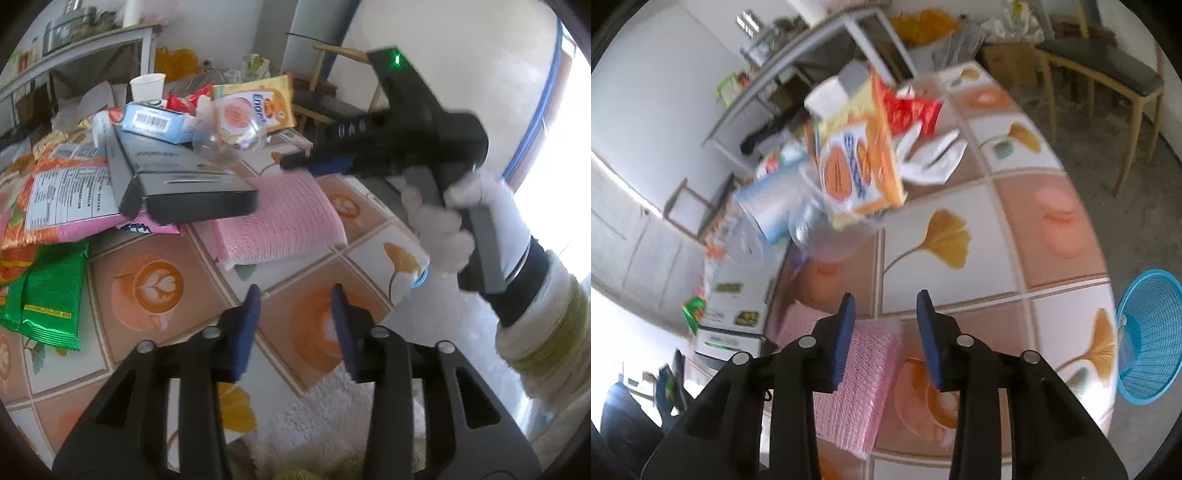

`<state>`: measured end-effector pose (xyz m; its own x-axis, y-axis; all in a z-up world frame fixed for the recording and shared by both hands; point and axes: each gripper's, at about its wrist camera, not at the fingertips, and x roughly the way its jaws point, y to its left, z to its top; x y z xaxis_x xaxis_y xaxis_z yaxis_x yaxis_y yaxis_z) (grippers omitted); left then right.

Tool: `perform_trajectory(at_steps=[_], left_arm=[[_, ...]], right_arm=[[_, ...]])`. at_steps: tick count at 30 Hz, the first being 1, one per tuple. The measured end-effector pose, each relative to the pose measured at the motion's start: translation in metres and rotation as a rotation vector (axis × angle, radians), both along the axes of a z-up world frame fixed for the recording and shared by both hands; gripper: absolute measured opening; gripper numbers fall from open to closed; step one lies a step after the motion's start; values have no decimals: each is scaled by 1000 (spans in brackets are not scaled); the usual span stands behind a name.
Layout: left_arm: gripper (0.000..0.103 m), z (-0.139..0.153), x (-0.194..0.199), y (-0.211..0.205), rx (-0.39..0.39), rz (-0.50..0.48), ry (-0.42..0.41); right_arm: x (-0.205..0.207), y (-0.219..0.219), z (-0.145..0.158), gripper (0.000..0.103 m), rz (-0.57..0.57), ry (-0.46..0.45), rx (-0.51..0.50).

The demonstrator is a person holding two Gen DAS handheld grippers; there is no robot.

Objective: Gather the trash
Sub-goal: 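Grasp the pink mesh sponge with the left gripper and lift it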

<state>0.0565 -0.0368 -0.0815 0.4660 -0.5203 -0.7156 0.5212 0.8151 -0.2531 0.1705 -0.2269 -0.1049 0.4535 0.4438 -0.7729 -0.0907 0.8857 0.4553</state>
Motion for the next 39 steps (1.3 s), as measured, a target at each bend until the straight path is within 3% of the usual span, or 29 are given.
perform_trajectory(at_steps=[11, 14, 18, 20, 28, 31, 35, 39], left_arm=[[29, -8, 13, 38, -131, 53, 114], [29, -9, 16, 49, -158, 77, 136], [30, -11, 24, 57, -193, 114, 171], [38, -14, 30, 58, -224, 122, 208], [39, -22, 32, 52, -287, 61, 307], [41, -17, 25, 54, -254, 24, 328], [47, -11, 14, 63, -186, 3, 309], [63, -7, 9, 73, -149, 59, 293]], right_arm=[[-74, 18, 0, 29, 155, 110, -3], [-86, 10, 3, 29, 153, 128, 68], [-78, -8, 3, 29, 76, 116, 123], [-72, -12, -1, 29, 52, 131, 163], [-73, 15, -7, 29, 100, 168, 287], [-77, 22, -9, 29, 124, 172, 279], [-89, 31, -14, 29, 160, 198, 341], [-95, 41, -20, 29, 170, 199, 370]])
